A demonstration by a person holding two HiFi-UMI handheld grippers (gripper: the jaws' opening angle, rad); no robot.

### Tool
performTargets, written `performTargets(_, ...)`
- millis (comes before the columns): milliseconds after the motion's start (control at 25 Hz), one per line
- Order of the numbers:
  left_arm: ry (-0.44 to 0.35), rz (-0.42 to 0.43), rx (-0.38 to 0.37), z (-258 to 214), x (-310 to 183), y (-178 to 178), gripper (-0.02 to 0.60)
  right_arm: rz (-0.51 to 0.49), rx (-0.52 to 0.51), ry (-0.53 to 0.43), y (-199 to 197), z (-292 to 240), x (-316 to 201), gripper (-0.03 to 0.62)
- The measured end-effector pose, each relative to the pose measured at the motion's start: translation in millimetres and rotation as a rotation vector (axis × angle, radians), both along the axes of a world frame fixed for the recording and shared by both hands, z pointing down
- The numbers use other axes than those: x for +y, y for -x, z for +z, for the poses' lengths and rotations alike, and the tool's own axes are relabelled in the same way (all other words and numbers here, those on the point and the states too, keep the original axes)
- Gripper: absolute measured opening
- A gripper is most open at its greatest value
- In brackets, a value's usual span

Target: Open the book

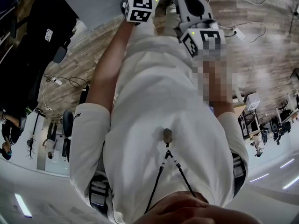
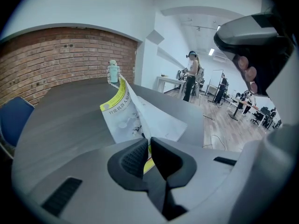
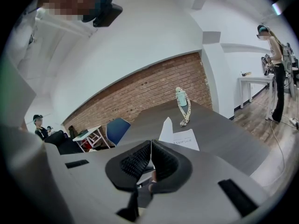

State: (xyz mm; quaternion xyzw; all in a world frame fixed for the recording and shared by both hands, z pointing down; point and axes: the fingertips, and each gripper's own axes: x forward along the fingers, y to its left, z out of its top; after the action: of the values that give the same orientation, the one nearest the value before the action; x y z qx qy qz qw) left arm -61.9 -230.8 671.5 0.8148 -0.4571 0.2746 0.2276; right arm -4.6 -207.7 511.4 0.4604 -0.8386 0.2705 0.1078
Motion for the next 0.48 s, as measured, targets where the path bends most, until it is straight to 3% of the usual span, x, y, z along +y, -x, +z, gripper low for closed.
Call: performTargets(480,0.016,0.016,0.010,3.8,4.5,27.8,0.040,0.023,0.012,-0.007,27.2,-0.3,2.1,0.037)
